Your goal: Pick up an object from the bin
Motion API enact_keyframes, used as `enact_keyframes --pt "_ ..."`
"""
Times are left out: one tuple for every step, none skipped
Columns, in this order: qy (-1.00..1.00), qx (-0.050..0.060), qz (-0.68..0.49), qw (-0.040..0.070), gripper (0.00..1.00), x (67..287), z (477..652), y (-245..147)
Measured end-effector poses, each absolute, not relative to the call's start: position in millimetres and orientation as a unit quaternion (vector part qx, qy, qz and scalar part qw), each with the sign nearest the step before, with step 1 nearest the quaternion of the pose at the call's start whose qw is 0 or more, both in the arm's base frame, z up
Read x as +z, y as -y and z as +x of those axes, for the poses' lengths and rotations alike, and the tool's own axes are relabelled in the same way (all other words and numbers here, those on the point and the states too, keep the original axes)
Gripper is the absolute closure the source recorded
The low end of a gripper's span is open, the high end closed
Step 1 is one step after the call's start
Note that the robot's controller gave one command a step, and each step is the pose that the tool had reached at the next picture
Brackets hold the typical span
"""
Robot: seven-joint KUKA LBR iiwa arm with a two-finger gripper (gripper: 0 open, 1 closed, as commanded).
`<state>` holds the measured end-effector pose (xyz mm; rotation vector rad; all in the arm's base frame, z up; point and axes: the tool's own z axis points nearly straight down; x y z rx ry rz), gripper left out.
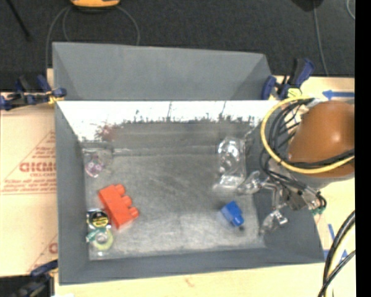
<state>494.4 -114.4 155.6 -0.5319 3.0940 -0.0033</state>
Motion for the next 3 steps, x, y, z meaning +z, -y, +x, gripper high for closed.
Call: enact_keyframes --pt "-0.977 -0.002 -0.215 0.004 0.00 83.4 510.7 80.3" --pt "-0.944 -0.001 -0.329 0.002 0.00 76.4 531.9 97.6" --pt "-0.846 -0.006 -0.534 0.005 0.00 76.1 537.2 79.3"
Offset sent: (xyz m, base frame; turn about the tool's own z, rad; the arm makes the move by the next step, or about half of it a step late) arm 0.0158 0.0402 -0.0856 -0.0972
